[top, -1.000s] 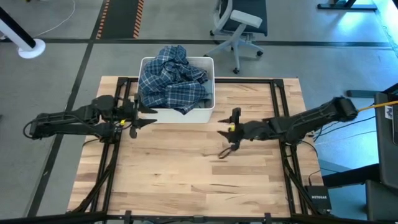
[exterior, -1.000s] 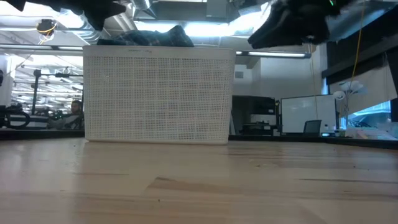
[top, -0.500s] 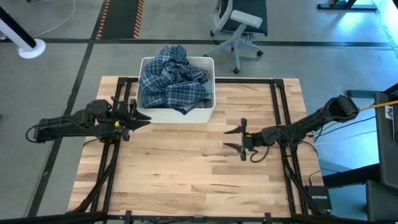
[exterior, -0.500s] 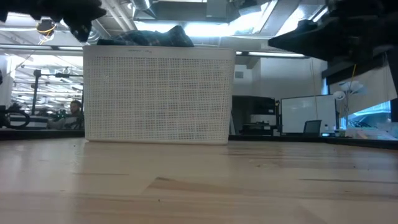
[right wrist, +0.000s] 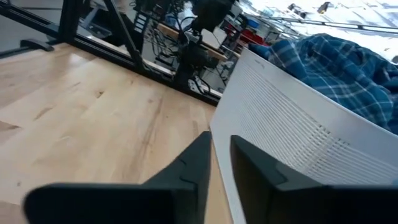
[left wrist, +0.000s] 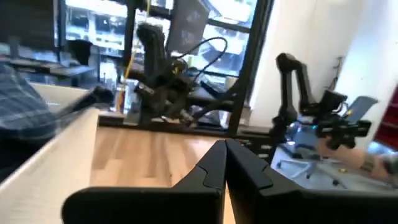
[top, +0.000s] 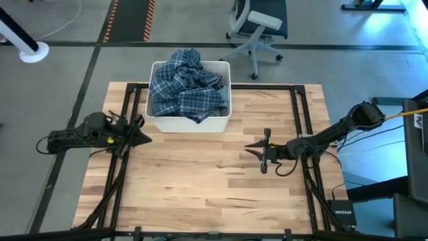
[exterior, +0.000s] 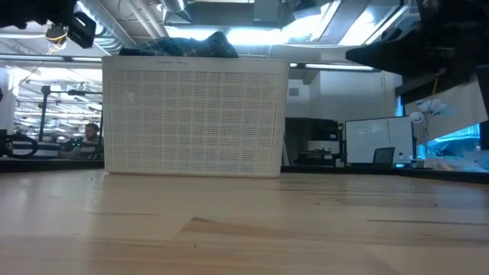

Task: Sort clothes
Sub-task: Return to Home Position

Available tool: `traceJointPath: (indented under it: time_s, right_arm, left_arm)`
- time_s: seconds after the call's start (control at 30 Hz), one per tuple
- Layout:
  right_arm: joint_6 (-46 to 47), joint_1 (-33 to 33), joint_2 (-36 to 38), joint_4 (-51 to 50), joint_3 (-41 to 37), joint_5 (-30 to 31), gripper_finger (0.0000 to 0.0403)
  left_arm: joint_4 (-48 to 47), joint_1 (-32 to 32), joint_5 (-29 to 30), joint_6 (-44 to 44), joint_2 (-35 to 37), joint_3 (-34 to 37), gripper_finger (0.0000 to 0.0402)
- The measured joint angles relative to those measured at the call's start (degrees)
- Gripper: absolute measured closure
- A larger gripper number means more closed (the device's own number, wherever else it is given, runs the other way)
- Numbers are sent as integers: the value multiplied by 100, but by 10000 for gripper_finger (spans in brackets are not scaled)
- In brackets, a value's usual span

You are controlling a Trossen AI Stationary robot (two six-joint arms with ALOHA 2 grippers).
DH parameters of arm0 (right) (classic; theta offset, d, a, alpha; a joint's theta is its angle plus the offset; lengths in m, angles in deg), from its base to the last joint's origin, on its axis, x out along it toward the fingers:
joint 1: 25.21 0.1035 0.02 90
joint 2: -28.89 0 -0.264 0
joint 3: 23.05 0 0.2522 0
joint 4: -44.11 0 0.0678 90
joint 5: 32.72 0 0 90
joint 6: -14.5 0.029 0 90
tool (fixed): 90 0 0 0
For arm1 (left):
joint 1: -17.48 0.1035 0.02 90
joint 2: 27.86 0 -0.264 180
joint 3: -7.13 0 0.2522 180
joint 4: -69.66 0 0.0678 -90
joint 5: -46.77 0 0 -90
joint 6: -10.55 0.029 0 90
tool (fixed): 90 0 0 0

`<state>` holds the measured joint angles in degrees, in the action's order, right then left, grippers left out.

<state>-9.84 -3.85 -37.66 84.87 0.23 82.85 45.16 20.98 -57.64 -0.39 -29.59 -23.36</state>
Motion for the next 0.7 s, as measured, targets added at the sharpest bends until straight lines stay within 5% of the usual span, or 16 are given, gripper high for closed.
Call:
traceJointPath:
  time_s: [0.17, 0.3, 0.7]
  right_arm:
    - [-68, -51, -2, 7, -1, 40, 370]
    - [-78, -269, -2, 33, 0, -286, 395]
    - [-80, -1484, 289, -165, -227, -1826, 395]
  left_arm:
    - [-744, -52, 415, -350, 29, 240, 401]
    - [-4, -49, 1189, -660, 16, 751, 401]
    - [563, -47, 1030, 510, 104, 1265, 399]
